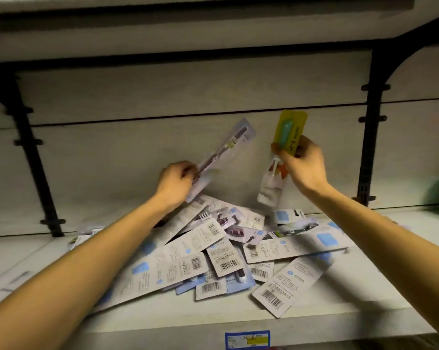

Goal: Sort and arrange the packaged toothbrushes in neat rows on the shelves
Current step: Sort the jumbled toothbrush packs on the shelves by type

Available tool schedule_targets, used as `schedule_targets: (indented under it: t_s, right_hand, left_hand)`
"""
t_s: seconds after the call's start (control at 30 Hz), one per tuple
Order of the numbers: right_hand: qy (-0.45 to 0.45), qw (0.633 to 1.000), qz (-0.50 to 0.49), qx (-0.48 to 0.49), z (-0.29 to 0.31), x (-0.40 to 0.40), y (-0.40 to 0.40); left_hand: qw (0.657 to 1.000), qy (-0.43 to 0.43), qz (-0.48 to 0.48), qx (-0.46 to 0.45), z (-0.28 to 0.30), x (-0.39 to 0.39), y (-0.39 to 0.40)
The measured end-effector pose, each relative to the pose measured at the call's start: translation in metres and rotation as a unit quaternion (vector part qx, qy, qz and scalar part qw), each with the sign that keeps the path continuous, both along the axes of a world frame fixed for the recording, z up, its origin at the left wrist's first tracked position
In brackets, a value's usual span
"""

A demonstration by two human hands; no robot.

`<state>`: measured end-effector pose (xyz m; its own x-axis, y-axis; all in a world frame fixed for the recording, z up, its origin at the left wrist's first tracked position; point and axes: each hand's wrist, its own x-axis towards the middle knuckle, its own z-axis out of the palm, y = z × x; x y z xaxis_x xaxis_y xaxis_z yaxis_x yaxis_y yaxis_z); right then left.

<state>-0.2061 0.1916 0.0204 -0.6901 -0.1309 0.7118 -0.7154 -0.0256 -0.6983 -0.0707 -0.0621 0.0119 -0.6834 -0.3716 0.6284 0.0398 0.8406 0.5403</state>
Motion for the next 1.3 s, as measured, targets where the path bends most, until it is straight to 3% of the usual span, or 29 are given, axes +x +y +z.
schedule_targets:
  t_s: [0.1, 0.2, 0.3, 0.47, 0.73, 0.9, 1.1, 1.3]
  right_hand:
    - [-0.003, 0.999, 0.037, -0.009, -0.002, 0.028, -0.027]
    - [-0.025, 0.997, 0.067, -0.015, -0.008, 0.058, -0.054]
    - [-0.042, 0.994, 0.1, -0.01, -0.012, 0.09, -0.076]
    - [-0.064, 0.987, 0.142, -0.044, -0.015, 0.157, -0.117]
    - [-0.073, 0.985, 0.146, -0.056, -0.021, 0.308, -0.203]
    - [-0.035, 0.977, 0.198, -0.065, -0.016, 0.418, -0.269]
    - [0.023, 0.954, 0.297, 0.012, -0.025, 0.533, -0.356]
    - [-0.013, 0.932, 0.334, 0.138, -0.054, 0.575, -0.451]
  left_hand:
    - [0.984, 0.019, -0.004, 0.18, 0.003, 0.02, -0.009]
    - [0.942, 0.012, 0.022, 0.334, 0.002, 0.046, -0.021]
    - [0.917, 0.032, 0.059, 0.392, -0.004, 0.08, -0.04]
    - [0.916, 0.081, 0.092, 0.383, -0.007, 0.155, -0.073]
    - [0.976, 0.136, 0.051, 0.159, -0.032, 0.332, -0.126]
    - [0.973, 0.194, 0.1, 0.076, -0.041, 0.446, -0.172]
    - [0.955, 0.197, 0.203, 0.089, -0.061, 0.547, -0.248]
    - [0.928, 0.094, 0.274, 0.236, -0.081, 0.589, -0.339]
